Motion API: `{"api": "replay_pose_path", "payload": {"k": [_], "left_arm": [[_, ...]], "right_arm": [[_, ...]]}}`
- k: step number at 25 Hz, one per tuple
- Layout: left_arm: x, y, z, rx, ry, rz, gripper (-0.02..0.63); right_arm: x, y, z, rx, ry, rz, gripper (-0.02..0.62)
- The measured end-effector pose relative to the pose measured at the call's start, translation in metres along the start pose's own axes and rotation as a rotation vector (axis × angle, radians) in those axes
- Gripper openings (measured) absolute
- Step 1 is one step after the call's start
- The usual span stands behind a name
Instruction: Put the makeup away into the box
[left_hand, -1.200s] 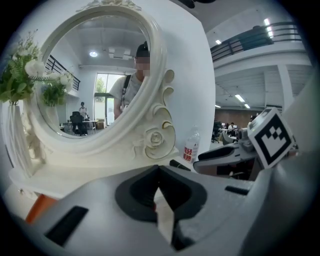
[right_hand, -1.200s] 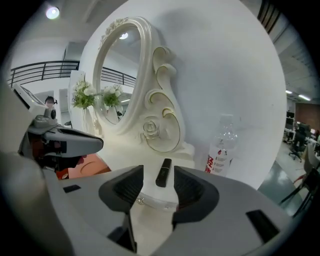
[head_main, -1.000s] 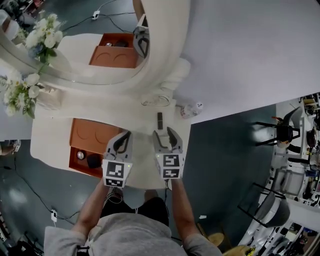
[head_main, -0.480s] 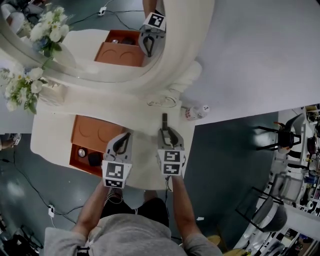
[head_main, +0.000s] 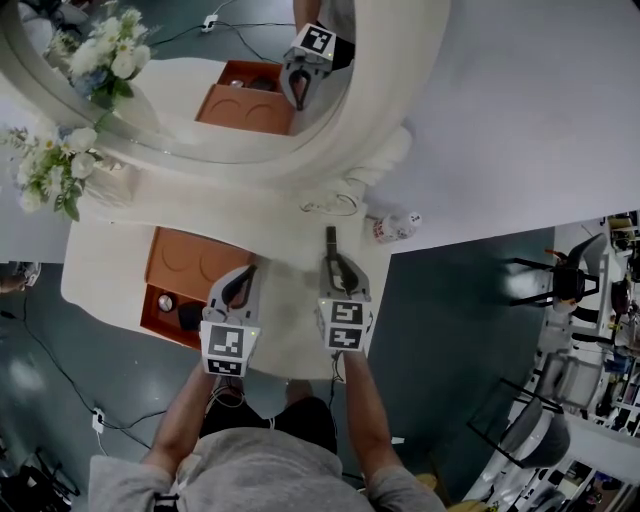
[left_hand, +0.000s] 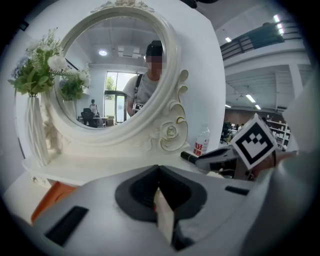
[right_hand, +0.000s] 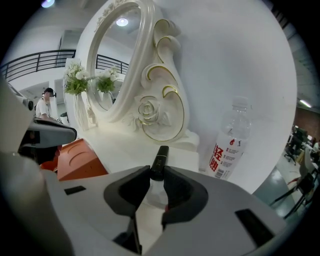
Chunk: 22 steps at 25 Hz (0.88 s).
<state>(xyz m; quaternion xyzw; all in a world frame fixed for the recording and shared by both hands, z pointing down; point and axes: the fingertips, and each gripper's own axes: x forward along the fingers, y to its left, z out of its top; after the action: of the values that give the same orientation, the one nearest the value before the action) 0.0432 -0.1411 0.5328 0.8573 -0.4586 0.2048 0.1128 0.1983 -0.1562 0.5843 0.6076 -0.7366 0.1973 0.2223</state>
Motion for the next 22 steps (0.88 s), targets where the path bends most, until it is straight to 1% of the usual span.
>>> {"api": "replay_pose_path", "payload": {"k": [5, 10, 12, 16, 19, 22], "left_arm": [[-0.011, 0.008, 0.006, -0.002, -0.018, 0.019, 0.003], [-0.032, 0.019, 0.011, -0.008, -0.041, 0.051, 0.003], [-0.042, 0.026, 0.012, -0.011, -0.050, 0.067, 0.003], [-0.068, 0.041, 0.014, -0.026, -0.071, 0.108, 0.003], [-0.090, 0.057, 0.012, -0.041, -0.083, 0.147, 0.003], [-0.114, 0.076, 0.006, -0.064, -0.096, 0.202, 0.003]], "right_arm": [[-0.012, 0.011, 0.010, -0.010, -0.023, 0.021, 0.094], [-0.030, 0.036, 0.029, -0.032, -0.073, 0.065, 0.095], [-0.038, 0.051, 0.037, -0.042, -0.093, 0.090, 0.095], [-0.053, 0.084, 0.050, -0.098, -0.116, 0.141, 0.095], [-0.063, 0.119, 0.060, -0.127, -0.139, 0.201, 0.095], [-0.069, 0.157, 0.065, -0.173, -0.149, 0.268, 0.095]]}}
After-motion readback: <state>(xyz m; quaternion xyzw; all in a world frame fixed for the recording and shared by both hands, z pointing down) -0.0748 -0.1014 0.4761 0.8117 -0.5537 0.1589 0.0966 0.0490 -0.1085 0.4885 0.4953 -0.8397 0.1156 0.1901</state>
